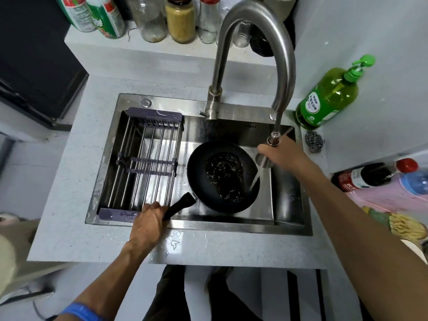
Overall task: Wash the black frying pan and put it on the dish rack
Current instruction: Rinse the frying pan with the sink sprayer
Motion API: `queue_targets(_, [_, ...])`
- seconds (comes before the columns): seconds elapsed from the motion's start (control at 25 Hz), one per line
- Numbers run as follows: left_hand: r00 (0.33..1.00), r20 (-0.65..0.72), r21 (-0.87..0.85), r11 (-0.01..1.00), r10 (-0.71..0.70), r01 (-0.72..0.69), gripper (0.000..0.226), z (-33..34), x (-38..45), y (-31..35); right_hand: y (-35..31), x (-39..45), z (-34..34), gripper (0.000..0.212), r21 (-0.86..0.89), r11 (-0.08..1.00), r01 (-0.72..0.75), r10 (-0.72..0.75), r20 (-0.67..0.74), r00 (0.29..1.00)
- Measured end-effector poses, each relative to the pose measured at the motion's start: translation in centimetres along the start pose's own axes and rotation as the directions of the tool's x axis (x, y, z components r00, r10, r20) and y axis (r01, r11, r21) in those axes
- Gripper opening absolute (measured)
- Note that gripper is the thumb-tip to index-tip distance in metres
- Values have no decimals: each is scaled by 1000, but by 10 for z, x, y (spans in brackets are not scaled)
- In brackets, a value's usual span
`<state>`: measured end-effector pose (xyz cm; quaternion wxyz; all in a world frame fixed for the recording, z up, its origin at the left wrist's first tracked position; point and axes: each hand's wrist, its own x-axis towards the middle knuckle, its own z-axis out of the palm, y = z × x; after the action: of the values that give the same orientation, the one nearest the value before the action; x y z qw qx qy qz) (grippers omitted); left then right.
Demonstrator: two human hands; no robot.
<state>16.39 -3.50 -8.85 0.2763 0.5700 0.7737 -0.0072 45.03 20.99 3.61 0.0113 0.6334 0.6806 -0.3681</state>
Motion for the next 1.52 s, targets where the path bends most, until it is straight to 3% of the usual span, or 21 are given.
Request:
queue_targets(0.2, [1000,11,-1,1000,-3,3,14,-3,-2,0,27,-7,34,53,67,994,-89,83,83,993])
queue_targets(0.4, [1000,18,18,1000,-15,15,19,-5,-1,2,7,-9,70,30,258,957,-135,84,200,976])
queue_targets(0.64, [1000,11,16,1000,-3,3,18,-3,-2,2,-24,23,89,19,395,914,-93,53,110,993])
queue_targets(0.72, [1000,10,16,1000,-2,2,20,-2,-1,1,-18,30,78,20,366,927,-78,78,16,997])
queue_targets(0.8, [1000,12,6,1000,-10,10,21,-2,0,0,0,33,63,28,204,976,-73,91,-78,993])
queue_targets(0.92, [1000,24,-7,1000,-17,17,20,-3,3,0,25,29,47,35,35,998,-57,59,-59,997])
queue_targets(1.08, [1000,16,-11,1000,-9,10,19,-3,2,0,8,23,70,17,263,964,-47,11,134,991])
queue_targets(1.16, [1000,20,-11,1000,-3,3,18,-3,2,1,-9,33,81,11,326,944,-47,11,113,994])
queue_targets(1.28, [1000,14,-14,1000,-7,7,18,-4,3,0,-12,49,69,20,340,939,-51,59,-14,998])
queue_targets(1.36, [1000,10,-12,1000,0,1,18,-3,3,-1,4,45,58,28,208,976,-66,80,-61,995])
queue_targets(1.4, [1000,10,-14,1000,2,-1,18,-3,3,-1,9,40,56,30,168,984,-65,74,-46,996])
queue_targets(1.52, [1000,10,-14,1000,8,-8,17,-4,2,-1,2,25,70,24,263,964,-36,3,125,992])
